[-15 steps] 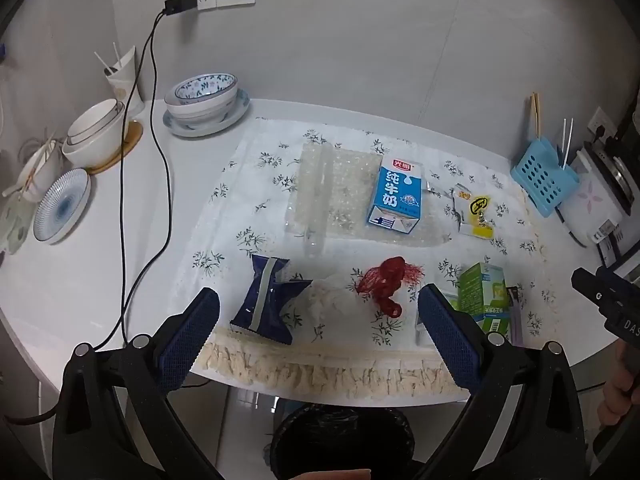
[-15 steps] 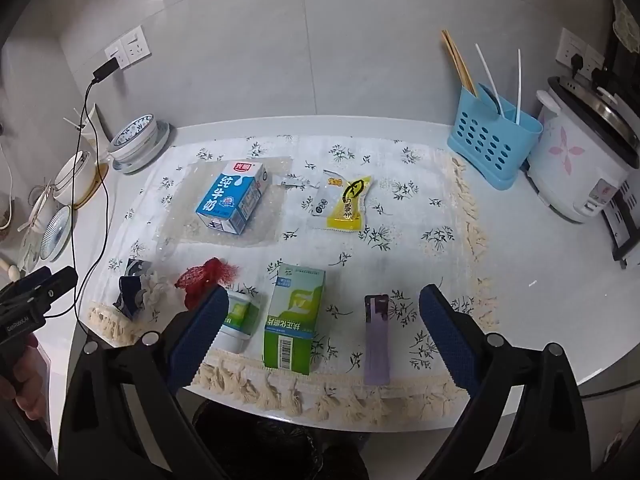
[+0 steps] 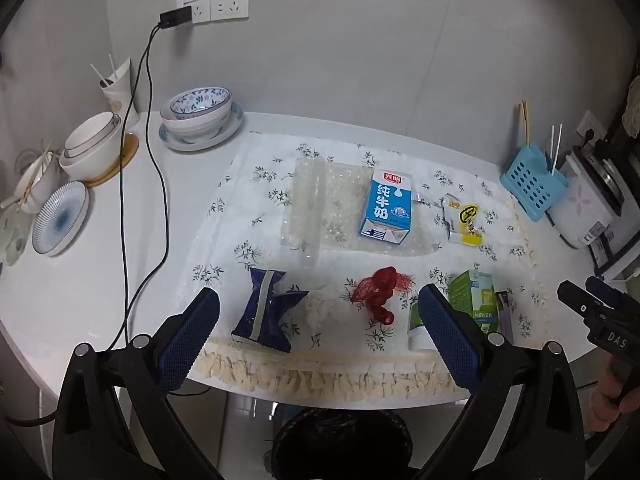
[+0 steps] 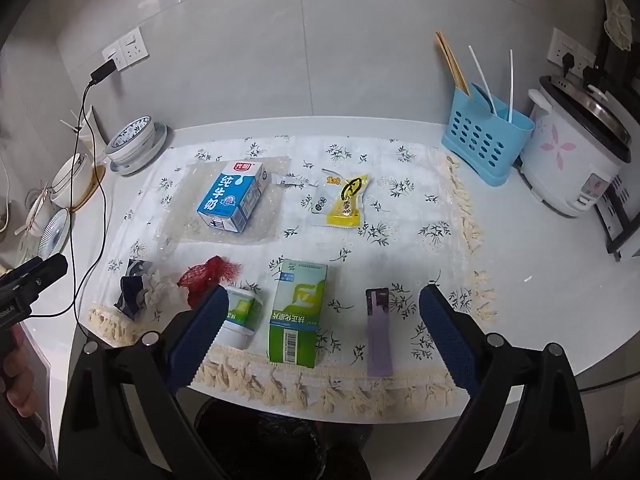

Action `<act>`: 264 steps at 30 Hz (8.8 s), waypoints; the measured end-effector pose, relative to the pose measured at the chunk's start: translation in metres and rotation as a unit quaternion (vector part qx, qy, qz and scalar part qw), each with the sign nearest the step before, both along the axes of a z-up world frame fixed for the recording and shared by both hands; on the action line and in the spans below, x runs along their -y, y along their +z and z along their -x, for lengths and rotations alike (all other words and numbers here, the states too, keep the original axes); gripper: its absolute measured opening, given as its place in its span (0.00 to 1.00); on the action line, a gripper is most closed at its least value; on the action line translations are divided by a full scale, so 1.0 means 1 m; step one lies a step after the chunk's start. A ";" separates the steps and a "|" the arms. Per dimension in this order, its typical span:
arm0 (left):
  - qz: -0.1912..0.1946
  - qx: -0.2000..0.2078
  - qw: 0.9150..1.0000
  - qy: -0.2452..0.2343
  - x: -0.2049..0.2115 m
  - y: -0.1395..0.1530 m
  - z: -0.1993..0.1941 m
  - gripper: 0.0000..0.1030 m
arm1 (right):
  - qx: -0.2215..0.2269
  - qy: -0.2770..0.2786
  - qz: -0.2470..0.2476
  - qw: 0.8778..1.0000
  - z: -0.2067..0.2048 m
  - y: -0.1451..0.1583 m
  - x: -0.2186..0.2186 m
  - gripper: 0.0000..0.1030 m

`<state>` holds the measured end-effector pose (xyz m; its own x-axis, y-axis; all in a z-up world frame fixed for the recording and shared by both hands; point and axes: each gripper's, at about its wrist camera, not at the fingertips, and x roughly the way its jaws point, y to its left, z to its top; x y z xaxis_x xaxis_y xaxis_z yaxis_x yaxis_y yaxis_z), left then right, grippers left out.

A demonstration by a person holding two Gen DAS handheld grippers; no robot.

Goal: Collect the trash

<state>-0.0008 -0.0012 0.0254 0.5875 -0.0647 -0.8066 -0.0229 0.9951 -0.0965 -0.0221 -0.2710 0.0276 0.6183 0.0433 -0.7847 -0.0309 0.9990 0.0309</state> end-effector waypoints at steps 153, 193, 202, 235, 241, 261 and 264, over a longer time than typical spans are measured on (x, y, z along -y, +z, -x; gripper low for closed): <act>0.018 -0.155 0.988 0.003 -0.071 -0.161 -0.072 0.29 | -0.234 0.008 -0.013 0.972 -0.093 -0.147 -0.105 0.55; 0.049 -0.041 0.998 -0.001 -0.024 -0.055 0.071 0.22 | -0.091 0.057 -0.033 0.994 0.020 -0.062 -0.071 0.40; 0.049 -0.043 0.997 -0.040 -0.019 -0.064 0.108 0.22 | -0.072 0.036 -0.035 0.996 0.068 -0.065 -0.073 0.40; 0.065 -0.100 0.988 -0.100 0.004 -0.159 0.164 0.22 | -0.119 0.056 -0.003 0.991 0.146 -0.181 -0.066 0.40; 0.059 -0.112 0.986 -0.105 0.006 -0.186 0.164 0.22 | -0.132 0.049 -0.003 0.990 0.147 -0.210 -0.061 0.40; 0.035 -0.150 0.980 -0.124 0.020 -0.259 0.164 0.22 | -0.171 0.035 0.007 0.985 0.140 -0.283 -0.052 0.40; 0.034 -0.158 0.979 -0.127 0.024 -0.269 0.164 0.22 | -0.174 0.036 0.007 0.984 0.143 -0.286 -0.050 0.40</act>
